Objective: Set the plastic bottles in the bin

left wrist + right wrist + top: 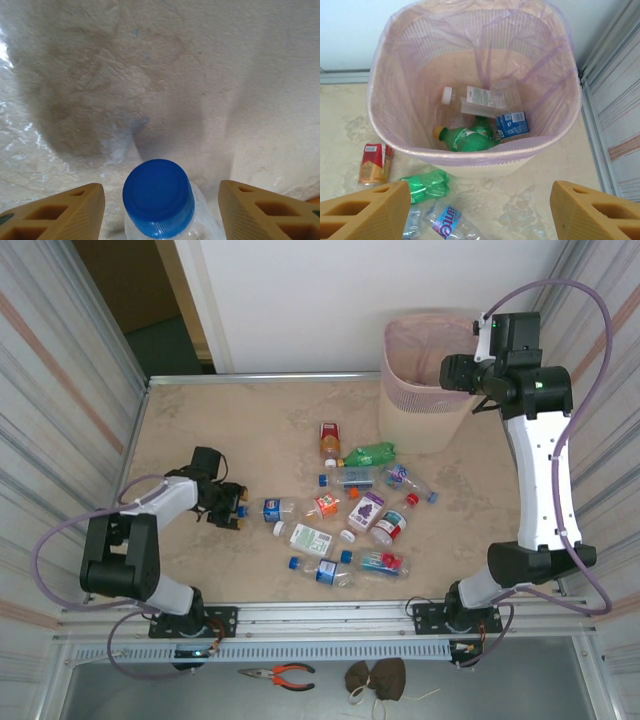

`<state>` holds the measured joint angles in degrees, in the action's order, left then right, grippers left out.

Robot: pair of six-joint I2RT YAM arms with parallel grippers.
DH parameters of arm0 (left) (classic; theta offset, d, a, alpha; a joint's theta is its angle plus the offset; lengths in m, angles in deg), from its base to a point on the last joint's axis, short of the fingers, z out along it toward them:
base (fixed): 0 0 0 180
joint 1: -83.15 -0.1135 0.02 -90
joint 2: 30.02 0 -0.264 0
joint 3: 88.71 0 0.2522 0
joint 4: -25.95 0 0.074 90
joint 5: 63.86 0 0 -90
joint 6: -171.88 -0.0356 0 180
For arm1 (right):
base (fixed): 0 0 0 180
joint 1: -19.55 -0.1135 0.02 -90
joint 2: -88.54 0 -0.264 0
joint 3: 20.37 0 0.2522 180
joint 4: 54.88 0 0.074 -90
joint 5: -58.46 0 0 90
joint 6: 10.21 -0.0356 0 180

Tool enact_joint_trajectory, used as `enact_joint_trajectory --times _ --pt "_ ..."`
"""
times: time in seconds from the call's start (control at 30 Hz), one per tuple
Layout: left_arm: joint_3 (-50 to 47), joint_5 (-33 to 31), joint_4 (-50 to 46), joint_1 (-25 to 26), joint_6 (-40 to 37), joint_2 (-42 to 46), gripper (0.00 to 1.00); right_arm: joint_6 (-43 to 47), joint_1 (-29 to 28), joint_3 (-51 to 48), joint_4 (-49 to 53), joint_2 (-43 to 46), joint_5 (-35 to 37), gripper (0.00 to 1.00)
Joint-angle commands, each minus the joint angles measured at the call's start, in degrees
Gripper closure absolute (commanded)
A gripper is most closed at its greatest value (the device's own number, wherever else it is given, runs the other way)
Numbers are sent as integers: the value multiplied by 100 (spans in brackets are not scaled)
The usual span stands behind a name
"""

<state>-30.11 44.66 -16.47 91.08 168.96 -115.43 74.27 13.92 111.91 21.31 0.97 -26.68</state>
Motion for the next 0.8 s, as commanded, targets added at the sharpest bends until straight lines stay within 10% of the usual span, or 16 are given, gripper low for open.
enact_joint_trajectory --times 0.0,0.77 --pt "34 109 -27 -41 176 -85 41 -85 -37 -100 -115 213 116 28" --pt "-116 -252 55 -166 551 -32 49 -81 -61 -391 -138 478 103 29"
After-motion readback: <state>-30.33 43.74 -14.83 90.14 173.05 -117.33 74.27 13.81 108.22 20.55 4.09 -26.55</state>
